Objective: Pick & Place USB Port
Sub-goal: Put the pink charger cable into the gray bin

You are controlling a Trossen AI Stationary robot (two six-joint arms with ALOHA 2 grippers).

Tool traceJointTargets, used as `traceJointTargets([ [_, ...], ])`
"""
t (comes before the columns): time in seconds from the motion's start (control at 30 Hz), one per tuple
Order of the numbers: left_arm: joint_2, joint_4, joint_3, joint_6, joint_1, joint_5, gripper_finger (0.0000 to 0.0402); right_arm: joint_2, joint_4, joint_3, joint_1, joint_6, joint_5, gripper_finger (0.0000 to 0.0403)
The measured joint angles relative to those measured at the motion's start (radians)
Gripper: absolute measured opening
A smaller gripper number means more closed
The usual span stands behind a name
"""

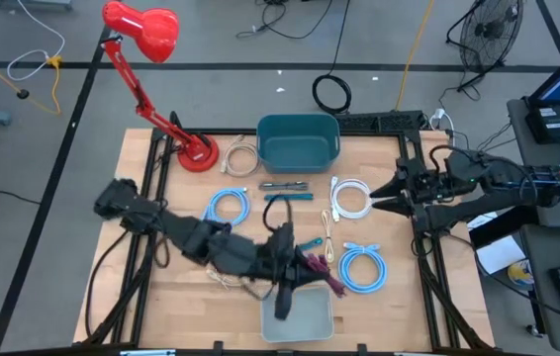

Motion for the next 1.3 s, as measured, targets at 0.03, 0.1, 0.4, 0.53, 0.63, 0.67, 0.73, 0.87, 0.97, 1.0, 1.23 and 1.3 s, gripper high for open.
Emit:
traceJointTargets([
  [0.03, 0.024, -0.009, 0.052, 0.018, -0.017, -0.034, 0.0014, -0.01, -0.003, 0.0, 0.006, 0.004, 0.0, 0.013],
  [0.1, 0.063, -0.06, 0.135, 0.042, -0.05, -0.082, 0.0014, -0.024, -0.017, 0.0, 0.016, 0.004, 0.0, 0.013],
  [0.4, 0.172, -0.544, 0.286, -0.258, -0.107, 0.002, 0.0014, -0.062, -0.038, 0.0, 0.021, -0.037, 0.006, 0.013],
  [0.53, 0.21, -0.625, 0.286, -0.3, -0.069, 0.135, 0.0014, -0.062, -0.063, 0.0, 0.021, -0.041, 0.007, 0.013],
  [0.63, 0.248, -0.658, 0.287, -0.299, -0.03, 0.226, 0.0014, -0.061, -0.098, 0.0, 0.021, -0.043, 0.008, 0.013],
  [0.67, 0.26, -0.665, 0.287, -0.296, -0.019, 0.262, 0.0014, -0.061, -0.112, 0.0, 0.021, -0.043, 0.008, 0.013],
  [0.73, 0.282, -0.695, 0.287, -0.298, 0.001, 0.336, 0.0014, -0.06, -0.137, 0.0, 0.021, -0.047, 0.01, 0.013],
  [0.87, 0.311, -0.799, 0.287, -0.305, 0.021, 0.453, 0.0014, -0.061, -0.179, 0.0, 0.021, -0.047, 0.037, 0.013],
  [0.97, 0.317, -0.884, 0.286, -0.294, 0.023, 0.498, 0.0014, -0.061, -0.193, -0.002, 0.021, -0.051, 0.066, 0.013],
  [1.0, 0.316, -0.895, 0.286, -0.287, 0.026, 0.502, 0.0014, -0.062, -0.19, -0.006, 0.021, -0.055, 0.078, 0.013],
  [1.23, 0.325, -0.9, 0.287, -0.206, 0.05, 0.525, 0.0014, -0.057, -0.116, -0.088, 0.021, -0.06, 0.091, 0.013],
  [1.3, 0.34, -0.878, 0.287, -0.195, 0.058, 0.567, 0.0014, -0.056, -0.078, -0.126, 0.021, -0.044, 0.088, 0.013],
])
